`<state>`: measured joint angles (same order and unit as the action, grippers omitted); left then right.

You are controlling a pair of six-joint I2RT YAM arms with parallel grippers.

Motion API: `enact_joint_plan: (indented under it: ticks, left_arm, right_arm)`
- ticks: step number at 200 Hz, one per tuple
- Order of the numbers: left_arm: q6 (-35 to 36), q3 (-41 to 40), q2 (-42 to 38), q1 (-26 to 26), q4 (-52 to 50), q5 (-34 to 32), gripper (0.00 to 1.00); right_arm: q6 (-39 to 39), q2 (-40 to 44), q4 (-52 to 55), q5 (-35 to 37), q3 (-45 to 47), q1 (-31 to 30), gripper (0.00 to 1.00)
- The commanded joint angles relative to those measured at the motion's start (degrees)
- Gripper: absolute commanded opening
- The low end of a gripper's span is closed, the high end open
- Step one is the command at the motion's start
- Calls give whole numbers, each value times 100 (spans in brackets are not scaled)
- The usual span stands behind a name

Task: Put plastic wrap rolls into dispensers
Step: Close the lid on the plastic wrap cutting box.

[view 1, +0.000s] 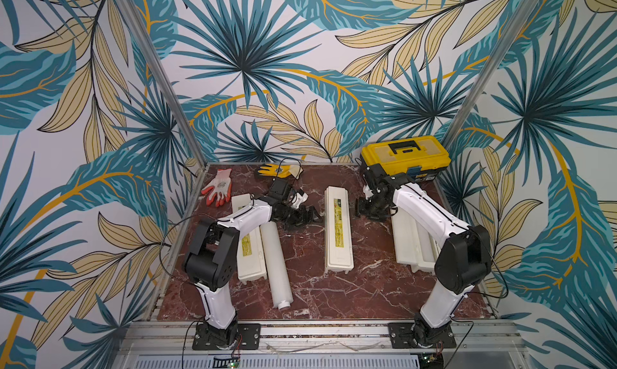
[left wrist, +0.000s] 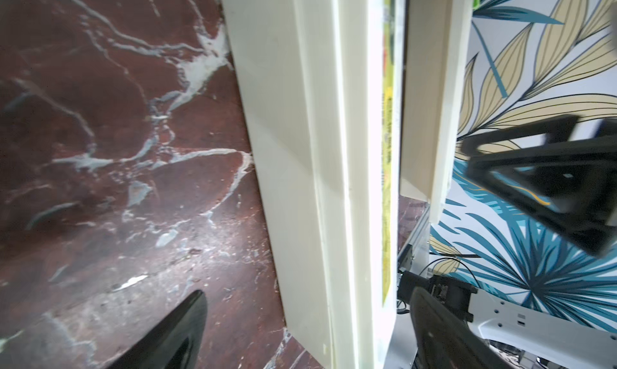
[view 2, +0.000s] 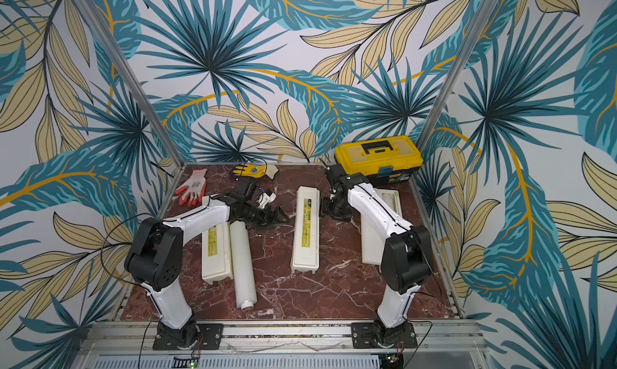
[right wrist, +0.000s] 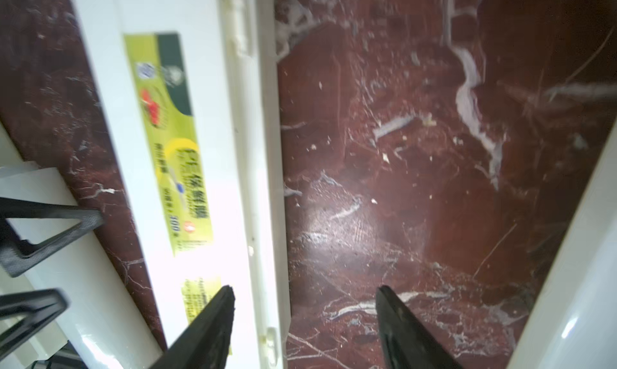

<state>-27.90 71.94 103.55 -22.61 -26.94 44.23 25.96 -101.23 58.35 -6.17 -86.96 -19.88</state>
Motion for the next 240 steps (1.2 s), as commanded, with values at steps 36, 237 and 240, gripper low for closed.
enact_joint_plan:
  ticks: [36,237,240]
  left_arm:
    - [241,-381,-212,-378,227,613,100]
    - [571,-918,-105,-990,-261,381,91]
    - [565,-911,-88,-998,-281,353,90]
  right_arm:
    - [695,-37,-875,-836,1353,-95,59]
    - [989,-33,-1612,-1553,1917,-213,57]
    - [983,-43,-1609,-1556,1914,-216,57]
